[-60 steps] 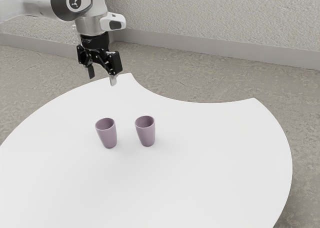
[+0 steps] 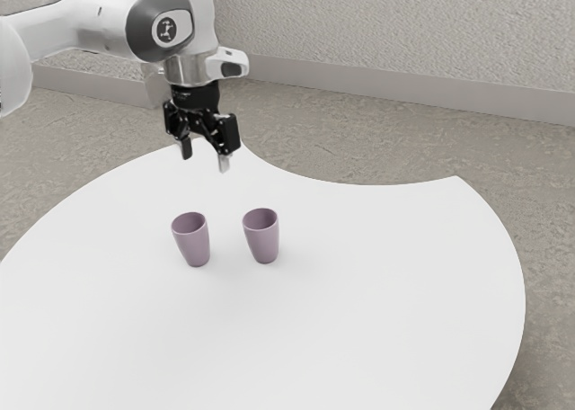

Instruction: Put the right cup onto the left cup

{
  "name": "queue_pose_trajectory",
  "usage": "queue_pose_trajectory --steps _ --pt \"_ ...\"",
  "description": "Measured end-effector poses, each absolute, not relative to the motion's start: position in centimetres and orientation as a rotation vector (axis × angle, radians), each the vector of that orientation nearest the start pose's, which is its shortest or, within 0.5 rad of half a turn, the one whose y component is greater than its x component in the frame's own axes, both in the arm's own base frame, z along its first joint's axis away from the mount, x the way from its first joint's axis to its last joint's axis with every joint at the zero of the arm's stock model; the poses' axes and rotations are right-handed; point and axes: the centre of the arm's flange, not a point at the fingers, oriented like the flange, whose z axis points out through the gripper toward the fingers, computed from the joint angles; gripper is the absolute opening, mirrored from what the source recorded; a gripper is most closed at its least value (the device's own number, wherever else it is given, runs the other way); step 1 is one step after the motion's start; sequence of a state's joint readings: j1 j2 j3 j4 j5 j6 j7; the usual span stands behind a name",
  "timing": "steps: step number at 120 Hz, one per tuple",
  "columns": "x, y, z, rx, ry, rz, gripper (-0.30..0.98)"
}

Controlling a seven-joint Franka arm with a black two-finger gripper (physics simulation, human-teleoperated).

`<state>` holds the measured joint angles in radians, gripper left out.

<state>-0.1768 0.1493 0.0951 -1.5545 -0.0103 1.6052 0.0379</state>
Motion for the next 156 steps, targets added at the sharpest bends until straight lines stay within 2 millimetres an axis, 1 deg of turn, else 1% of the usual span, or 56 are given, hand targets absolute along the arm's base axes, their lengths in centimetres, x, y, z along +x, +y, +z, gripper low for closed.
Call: queue_pose_trajectory --steps 37,79,94,109,134,156 --pt "62.5 -6.0 48.4 -3.154 0.176 0.208 0.53" --pt "65.5 -6.9 41.6 -3.199 0.167 0.208 0.49" --pt "66.4 -7.2 40.1 -3.212 0.17 0.196 0.49" --pt "67.7 -7.5 39.2 -3.215 0.183 0.17 0.48" --pt "69.3 -7.2 37.2 -3.22 0.198 0.167 0.48" --pt "70.3 -6.8 35.1 -3.227 0.215 0.18 0.48"
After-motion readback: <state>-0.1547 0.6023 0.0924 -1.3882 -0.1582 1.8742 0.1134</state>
